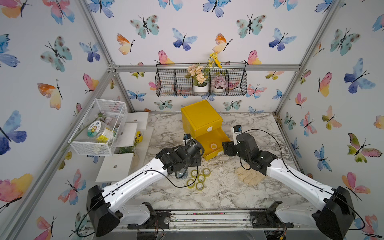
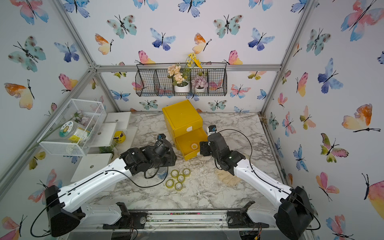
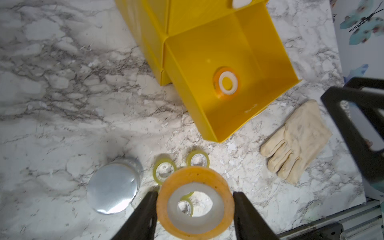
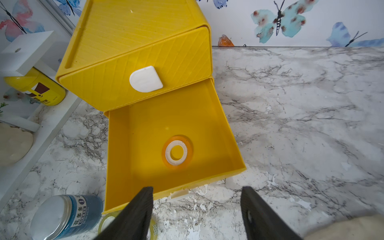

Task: Place the transparent tape into the drawer according to color
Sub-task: Place the tape in the drawer.

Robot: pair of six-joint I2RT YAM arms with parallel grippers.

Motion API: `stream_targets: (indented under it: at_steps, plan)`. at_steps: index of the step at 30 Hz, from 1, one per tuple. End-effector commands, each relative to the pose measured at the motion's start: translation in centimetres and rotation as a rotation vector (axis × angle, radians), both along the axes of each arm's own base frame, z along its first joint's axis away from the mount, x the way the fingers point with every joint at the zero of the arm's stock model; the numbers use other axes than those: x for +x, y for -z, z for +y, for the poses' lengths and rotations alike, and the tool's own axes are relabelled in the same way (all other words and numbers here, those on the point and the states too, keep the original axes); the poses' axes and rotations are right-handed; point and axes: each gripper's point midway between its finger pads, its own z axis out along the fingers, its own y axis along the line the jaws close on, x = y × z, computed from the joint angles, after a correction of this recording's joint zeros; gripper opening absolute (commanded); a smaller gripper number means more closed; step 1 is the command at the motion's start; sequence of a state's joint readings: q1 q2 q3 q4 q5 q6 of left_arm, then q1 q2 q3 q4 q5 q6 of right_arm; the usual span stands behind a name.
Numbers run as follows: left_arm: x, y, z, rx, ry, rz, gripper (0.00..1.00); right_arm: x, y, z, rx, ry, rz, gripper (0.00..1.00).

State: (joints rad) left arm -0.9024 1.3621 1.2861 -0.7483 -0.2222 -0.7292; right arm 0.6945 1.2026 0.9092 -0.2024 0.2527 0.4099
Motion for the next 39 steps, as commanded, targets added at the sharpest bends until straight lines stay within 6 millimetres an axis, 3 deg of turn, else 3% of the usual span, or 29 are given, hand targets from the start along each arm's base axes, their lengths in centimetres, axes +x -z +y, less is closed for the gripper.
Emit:
stream_targets:
  at_steps: [1,5,11,21,24,29,39]
  plan:
    - [2.9,-0.7,-2.9,0.019,0.064,-0.068,0.42,-0.2,-0.1,-2.1,-0.008,0.089,-0.018,0.72]
    - [5.3,0.8,-5.0,0.066,0.081,-0.056,0.41,-0.8,0.0,-2.8,-0.005,0.103,-0.023,0.72]
    - [8.4,3.9,-5.9,0.099,0.071,0.015,0.39,-1.4,-0.2,-3.1,0.013,0.096,-0.030,0.71]
    - [9.4,7.7,-6.1,0.140,0.076,0.071,0.44,-1.6,-0.5,-3.1,0.024,0.085,-0.046,0.71]
    - [9.6,8.4,-6.0,0.143,0.073,0.083,0.53,-1.6,-0.7,-2.9,0.035,0.080,-0.053,0.72]
    - [9.9,7.6,-5.9,0.116,0.072,0.066,0.73,-1.6,-1.0,-2.9,0.053,0.084,-0.064,0.72]
    - [9.2,4.0,-6.3,0.015,0.092,0.016,0.85,-1.6,-1.1,-2.6,0.070,0.077,-0.060,0.73]
